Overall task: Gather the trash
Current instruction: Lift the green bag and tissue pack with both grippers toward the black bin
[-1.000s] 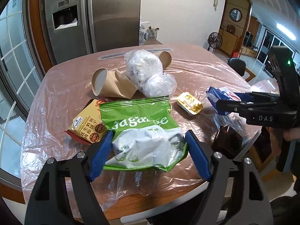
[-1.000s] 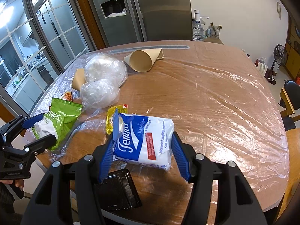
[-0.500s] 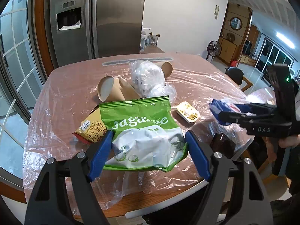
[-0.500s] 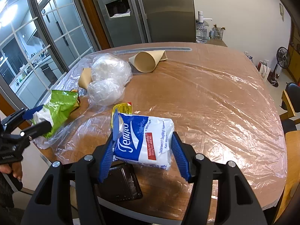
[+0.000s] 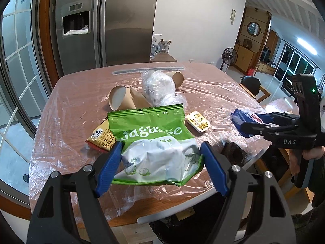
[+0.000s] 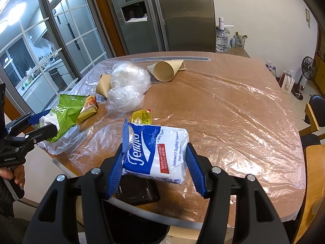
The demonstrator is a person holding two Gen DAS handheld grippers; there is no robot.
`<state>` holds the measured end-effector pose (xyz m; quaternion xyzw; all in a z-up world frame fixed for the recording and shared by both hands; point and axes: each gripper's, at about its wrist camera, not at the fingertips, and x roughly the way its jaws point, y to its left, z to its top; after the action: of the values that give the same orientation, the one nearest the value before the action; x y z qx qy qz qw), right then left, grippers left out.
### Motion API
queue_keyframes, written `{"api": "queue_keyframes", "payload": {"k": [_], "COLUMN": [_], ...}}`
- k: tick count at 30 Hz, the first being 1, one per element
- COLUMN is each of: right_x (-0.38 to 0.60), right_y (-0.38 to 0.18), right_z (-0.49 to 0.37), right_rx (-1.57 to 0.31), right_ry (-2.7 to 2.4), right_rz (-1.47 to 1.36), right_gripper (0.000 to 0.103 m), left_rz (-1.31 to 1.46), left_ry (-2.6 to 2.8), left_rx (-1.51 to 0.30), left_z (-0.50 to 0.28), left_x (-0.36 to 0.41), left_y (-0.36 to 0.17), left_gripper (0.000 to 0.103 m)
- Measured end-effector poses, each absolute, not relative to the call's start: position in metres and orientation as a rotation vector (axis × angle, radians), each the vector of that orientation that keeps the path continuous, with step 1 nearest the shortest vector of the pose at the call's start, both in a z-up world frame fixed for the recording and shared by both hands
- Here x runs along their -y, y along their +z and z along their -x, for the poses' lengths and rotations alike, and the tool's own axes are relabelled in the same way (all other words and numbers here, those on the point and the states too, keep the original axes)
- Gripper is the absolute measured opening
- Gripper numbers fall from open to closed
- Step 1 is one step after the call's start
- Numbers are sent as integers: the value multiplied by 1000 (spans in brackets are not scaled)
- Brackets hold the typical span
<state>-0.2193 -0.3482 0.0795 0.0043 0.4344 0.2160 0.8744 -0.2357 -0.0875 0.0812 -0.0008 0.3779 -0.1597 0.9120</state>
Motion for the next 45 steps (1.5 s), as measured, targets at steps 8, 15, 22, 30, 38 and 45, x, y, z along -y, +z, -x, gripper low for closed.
{"api": "queue_keyframes", "payload": {"k": [8,15,22,30,38,45], "right_x": [347,348,348,342,341,338], "right_y": [89,93,94,91,82,66], "right_z": [238,254,269,289,307,320], "right_rx": [-900,-900,-913,-932,-971,-1023], "right_ry": [514,547,578,641,680,695], "right_rz": [-3,17,36,65,82,82], "right_gripper": [57,57,57,57,57,57], "left_rz": [-6,-30,-44,-77,-113,-121], "left_ry": [-375,-417,-470,-521,-593,-630], "left_rx": [-777,-783,-800,-827,-882,-924], "left_z": [249,266,280,296,314,324], "left_x": [87,94,101,107,116,123], "left_y": [87,88,86,80,66,54], "left_gripper": [79,79,79,79,79,79]}}
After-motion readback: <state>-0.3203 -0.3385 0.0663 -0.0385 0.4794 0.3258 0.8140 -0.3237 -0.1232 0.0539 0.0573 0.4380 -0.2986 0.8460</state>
